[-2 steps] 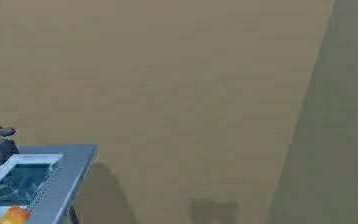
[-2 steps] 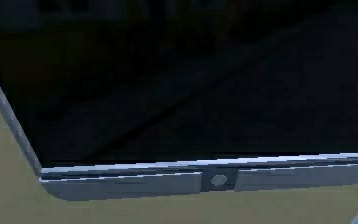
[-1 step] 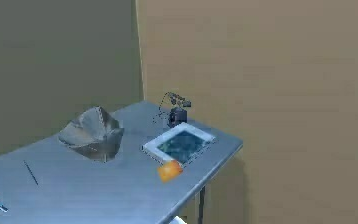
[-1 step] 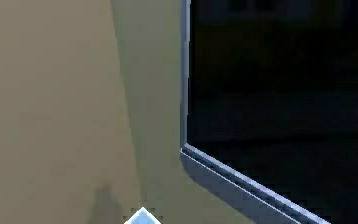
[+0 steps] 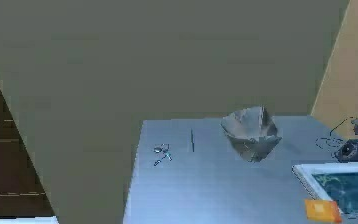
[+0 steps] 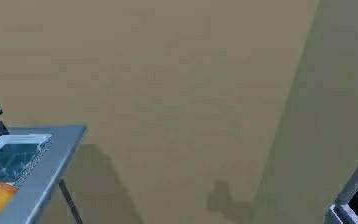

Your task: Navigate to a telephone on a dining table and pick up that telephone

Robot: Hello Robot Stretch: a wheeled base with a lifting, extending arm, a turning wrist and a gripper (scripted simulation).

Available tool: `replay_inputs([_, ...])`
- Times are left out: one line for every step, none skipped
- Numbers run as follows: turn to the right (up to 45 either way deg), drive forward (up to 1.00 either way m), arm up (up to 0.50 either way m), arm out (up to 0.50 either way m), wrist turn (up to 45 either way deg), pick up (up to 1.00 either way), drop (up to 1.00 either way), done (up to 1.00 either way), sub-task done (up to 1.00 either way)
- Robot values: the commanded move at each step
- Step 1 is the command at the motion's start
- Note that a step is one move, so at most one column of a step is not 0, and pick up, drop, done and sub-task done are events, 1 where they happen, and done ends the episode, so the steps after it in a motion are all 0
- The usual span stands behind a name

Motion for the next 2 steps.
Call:
replay_inputs([-42.0, 0.00, 0.00, 0.00, 0.0, 0.00, 0.00, 0.00, 0.00])
replay_inputs([45.0, 0.00, 0.00, 0.00, 0.0, 0.00, 0.00, 0.00, 0.00])
